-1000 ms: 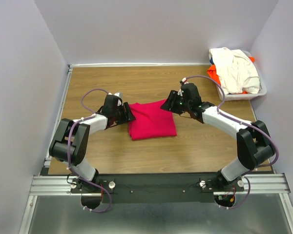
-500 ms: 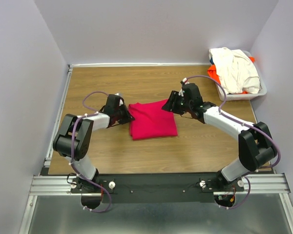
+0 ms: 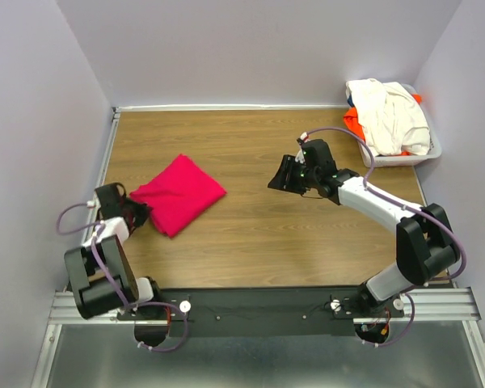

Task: Fold and stack the t-shirts
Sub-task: Neatly place the folded tshirt to the corner

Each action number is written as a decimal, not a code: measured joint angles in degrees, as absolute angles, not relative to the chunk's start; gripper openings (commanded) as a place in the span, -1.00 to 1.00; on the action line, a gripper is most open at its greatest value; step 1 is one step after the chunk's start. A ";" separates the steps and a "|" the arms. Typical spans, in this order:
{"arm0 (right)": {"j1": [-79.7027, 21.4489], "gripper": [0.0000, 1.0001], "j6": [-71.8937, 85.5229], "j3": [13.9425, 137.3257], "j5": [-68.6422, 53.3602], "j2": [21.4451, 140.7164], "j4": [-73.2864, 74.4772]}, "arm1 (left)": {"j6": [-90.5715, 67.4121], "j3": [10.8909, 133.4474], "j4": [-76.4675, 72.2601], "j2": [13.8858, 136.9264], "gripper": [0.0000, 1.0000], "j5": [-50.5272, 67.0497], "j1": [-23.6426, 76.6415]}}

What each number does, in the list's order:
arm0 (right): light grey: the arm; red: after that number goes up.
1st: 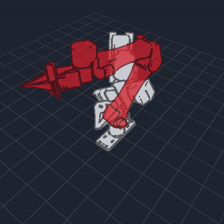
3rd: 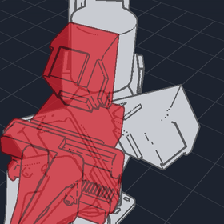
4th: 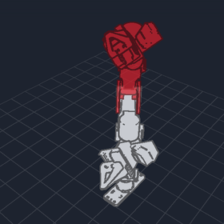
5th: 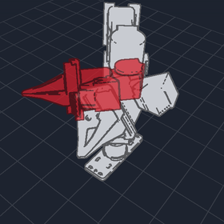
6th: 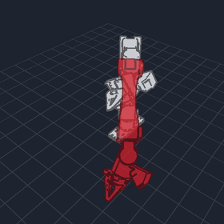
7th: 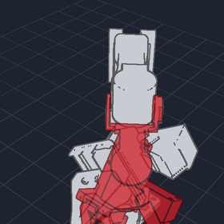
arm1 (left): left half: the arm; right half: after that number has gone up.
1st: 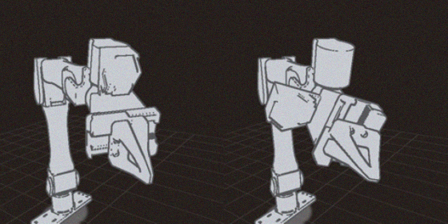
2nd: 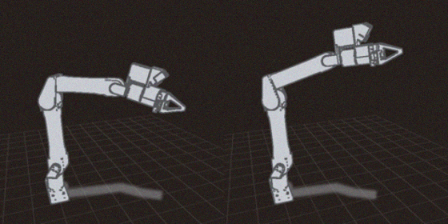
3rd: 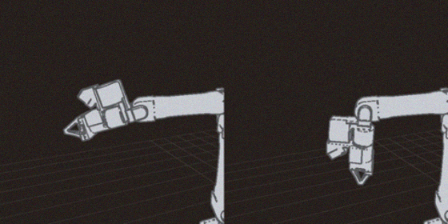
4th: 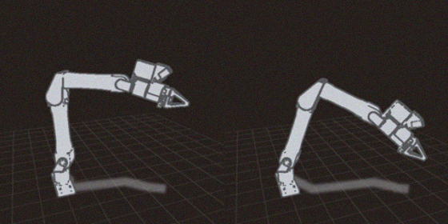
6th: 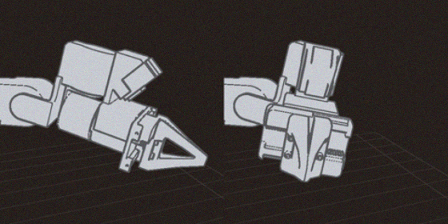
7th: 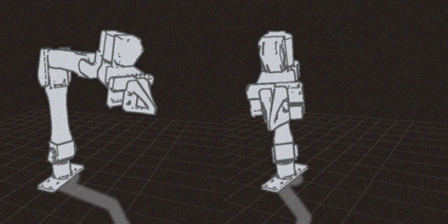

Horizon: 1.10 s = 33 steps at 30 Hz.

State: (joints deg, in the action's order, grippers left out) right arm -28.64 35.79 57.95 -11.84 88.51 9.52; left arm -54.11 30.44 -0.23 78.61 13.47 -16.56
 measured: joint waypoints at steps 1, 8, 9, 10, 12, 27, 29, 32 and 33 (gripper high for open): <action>-28.64 0.13 35.73 57.95 -12.36 88.44 9.82 | -54.52 28.99 0.86 76.47 -1.00 13.19 -19.35; -28.64 0.12 35.27 57.95 -14.94 88.27 11.00 | -54.17 25.06 8.32 64.25 -1.00 11.86 -38.98; -28.64 0.12 35.27 57.95 -15.33 88.25 11.18 | -54.02 25.04 9.28 63.26 -1.00 11.51 -40.84; -28.64 0.12 35.27 57.95 -15.77 88.05 11.46 | -53.78 25.04 9.78 62.13 -1.00 11.35 -43.66; -28.64 0.12 35.24 57.95 -16.38 87.68 11.97 | -53.17 25.04 11.73 59.70 -1.00 10.76 -48.62; -28.64 0.12 34.89 54.11 -17.30 82.32 13.39 | -55.51 19.33 19.57 43.38 -0.89 10.94 -54.68; -28.64 0.12 34.92 53.80 -17.30 81.76 13.39 | -55.64 19.33 19.59 42.22 -0.47 10.94 -54.68; -28.64 0.12 34.92 53.58 -17.30 81.30 13.39 | -55.64 19.97 20.45 42.72 -0.02 10.68 -54.68; -28.64 0.12 34.92 53.43 -17.30 81.08 13.39 | -55.24 20.49 21.02 43.35 0.44 10.48 -54.68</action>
State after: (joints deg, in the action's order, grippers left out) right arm -28.64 34.92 53.43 -17.30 81.08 13.39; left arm -55.24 20.49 21.02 43.35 10.48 -54.68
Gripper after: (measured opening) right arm 0.564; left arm 0.414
